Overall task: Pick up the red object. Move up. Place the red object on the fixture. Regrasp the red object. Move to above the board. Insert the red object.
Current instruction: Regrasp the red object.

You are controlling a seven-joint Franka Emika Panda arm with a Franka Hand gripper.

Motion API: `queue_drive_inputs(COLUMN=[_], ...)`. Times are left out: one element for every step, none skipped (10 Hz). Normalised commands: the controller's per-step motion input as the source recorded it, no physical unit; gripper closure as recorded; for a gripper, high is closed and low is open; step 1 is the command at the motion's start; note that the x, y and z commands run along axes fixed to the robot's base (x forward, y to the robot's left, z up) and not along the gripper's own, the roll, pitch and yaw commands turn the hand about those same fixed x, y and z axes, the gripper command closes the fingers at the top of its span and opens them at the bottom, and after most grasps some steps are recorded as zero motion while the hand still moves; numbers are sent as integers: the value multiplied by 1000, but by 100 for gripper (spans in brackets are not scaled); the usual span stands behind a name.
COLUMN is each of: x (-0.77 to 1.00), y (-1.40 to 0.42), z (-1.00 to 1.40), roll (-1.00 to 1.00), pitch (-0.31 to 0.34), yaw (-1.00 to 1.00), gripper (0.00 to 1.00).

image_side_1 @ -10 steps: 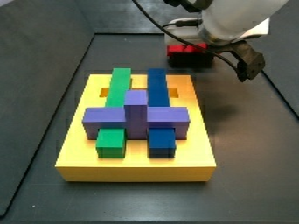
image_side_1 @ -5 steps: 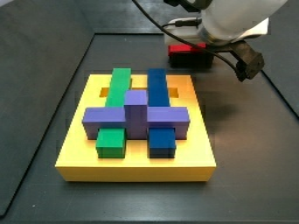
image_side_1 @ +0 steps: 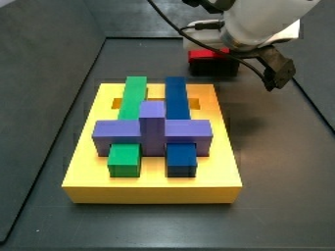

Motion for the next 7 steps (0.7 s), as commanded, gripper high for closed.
queue_drive_inputs(x=[0, 0, 0, 0, 0, 0, 0], y=[0, 0, 0, 0, 0, 0, 0], z=[0, 0, 0, 0, 0, 0, 0], roll=[0, 0, 0, 0, 0, 0, 0], pitch=[0, 0, 0, 0, 0, 0, 0], yaw=[0, 0, 0, 0, 0, 0, 0], gripper=[100, 100, 100, 100, 100, 100, 100])
